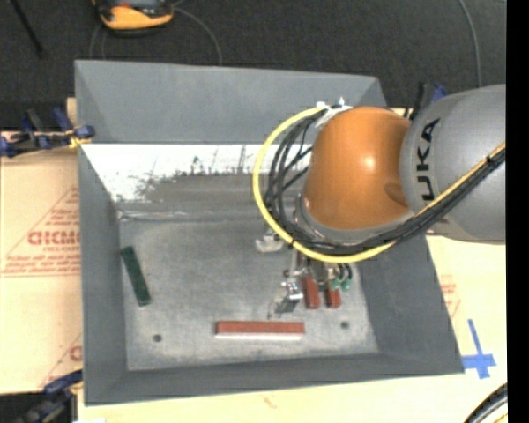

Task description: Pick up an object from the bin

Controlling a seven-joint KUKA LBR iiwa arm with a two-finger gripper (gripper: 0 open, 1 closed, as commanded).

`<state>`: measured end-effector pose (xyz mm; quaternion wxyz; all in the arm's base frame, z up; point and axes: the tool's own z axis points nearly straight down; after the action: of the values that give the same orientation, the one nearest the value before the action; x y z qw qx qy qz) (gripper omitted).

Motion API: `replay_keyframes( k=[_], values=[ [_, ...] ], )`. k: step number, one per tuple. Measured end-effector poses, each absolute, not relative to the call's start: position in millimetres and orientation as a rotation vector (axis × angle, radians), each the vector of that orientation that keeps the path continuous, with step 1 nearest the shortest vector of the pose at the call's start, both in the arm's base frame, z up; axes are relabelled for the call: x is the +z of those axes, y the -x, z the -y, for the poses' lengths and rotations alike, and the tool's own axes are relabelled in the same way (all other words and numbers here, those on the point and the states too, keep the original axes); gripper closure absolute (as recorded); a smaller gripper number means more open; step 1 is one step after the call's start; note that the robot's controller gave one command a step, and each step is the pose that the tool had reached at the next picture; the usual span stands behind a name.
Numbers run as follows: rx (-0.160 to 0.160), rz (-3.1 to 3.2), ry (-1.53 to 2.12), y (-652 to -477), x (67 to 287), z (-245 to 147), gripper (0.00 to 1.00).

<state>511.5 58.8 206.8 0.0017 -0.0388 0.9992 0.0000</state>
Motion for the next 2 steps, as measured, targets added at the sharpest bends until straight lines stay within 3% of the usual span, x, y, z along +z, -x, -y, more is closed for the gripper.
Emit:
replay_keyframes(
  k=[1,2],
  values=[
    [0.000,-3.136,0.122,-511.5,206.8,-58.9,0.00],
    [0.001,-3.129,0.307,-501.4,228.5,-44.2,0.00]
  ],
)
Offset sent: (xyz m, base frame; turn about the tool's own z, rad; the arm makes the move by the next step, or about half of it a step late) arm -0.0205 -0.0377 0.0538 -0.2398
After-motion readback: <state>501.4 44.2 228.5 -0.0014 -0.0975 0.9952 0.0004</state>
